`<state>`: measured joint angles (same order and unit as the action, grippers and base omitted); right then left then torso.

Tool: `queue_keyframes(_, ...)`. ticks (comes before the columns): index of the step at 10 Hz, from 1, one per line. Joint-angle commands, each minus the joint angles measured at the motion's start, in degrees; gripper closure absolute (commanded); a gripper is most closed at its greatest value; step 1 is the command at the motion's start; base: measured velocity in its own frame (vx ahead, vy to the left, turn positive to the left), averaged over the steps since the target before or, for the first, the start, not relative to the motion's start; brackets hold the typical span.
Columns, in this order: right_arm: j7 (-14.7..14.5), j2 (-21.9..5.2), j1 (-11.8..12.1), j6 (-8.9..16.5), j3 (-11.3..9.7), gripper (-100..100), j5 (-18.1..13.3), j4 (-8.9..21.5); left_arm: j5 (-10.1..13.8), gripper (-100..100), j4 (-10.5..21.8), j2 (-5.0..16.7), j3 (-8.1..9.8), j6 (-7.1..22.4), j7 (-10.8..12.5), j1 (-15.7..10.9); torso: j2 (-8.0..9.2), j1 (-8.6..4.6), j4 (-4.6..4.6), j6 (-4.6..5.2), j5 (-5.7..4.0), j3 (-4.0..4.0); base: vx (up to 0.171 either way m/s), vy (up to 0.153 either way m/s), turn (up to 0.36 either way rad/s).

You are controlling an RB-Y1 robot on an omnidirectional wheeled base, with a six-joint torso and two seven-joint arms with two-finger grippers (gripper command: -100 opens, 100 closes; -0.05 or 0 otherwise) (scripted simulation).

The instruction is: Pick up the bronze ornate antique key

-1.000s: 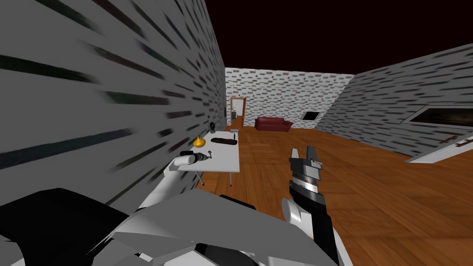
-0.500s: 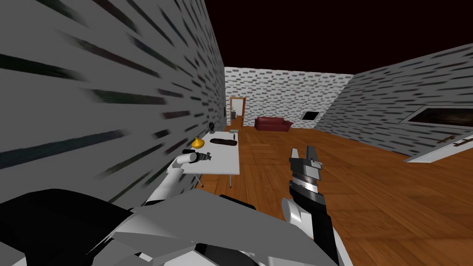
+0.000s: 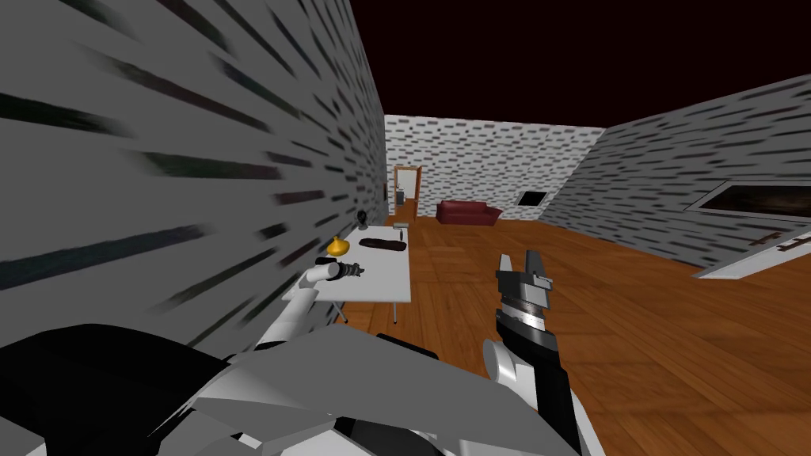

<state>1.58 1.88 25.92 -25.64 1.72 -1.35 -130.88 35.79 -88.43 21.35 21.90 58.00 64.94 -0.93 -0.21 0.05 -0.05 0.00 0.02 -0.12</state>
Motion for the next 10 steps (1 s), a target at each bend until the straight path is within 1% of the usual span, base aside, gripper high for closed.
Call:
queue_keyframes(1, 0.0, 0.0, 0.0, 0.0, 0.0, 0, 0.0, 0.0, 0.0, -100, 0.0, 0.0, 0.0, 0.0, 0.0, 0.0, 0.0, 0.0, 0.0, 0.0, 0.0, 0.0, 0.03, 0.006, -0.002)
queue_keyframes(2, 0.0, 0.0, 0.0, 0.0, 0.0, 0, 0.0, 0.0, -0.02, 100, 0.07, -0.06, -0.01, -0.21, -0.14, 0.01, 0.08, -0.03, 0.01, 0.0, -0.01, 0.04, 0.0, 0.0, 0.0)
queue_keyframes(6, 0.0, 0.0, -0.01, 0.0, 0.0, 0, 0.0, 0.0, 0.0, 100, 0.05, -0.06, -0.02, -0.19, -0.12, -0.01, 0.18, -0.03, 0.03, -0.01, -0.01, 0.09, 0.0, 0.0, 0.0)
queue_keyframes(7, 0.0, 0.0, -0.01, 0.0, 0.0, 0, 0.0, 0.0, 0.0, 0, 0.05, -0.06, -0.02, -0.19, -0.12, -0.01, 0.18, -0.02, 0.03, -0.01, -0.01, 0.1, 0.0, 0.0, 0.0)
queue_keyframes(8, 0.0, 0.0, -0.01, 0.0, 0.0, 0, 0.0, 0.0, 0.33, 100, -1.67, 0.91, 0.21, 1.56, 0.97, 0.15, 0.18, -0.03, 0.03, -0.01, -0.01, 0.1, -0.043, -0.009, 0.002)
queue_keyframes(9, 0.0, 0.0, -0.01, 0.0, 0.0, 0, 0.0, 0.0, 0.13, 100, -1.02, 0.39, 0.08, 0.61, 0.41, 0.18, 0.33, -0.06, 0.06, -0.03, -0.04, 0.18, -0.027, -0.004, 0.004)
queue_keyframes(10, 0.0, 0.0, -0.01, 0.0, 0.0, 0, 0.0, 0.0, 0.14, 0, -1.19, 0.46, 0.11, 0.85, 0.57, 0.19, 0.31, -0.05, 0.06, -0.02, -0.02, 0.17, 0.0, 0.0, 0.0)
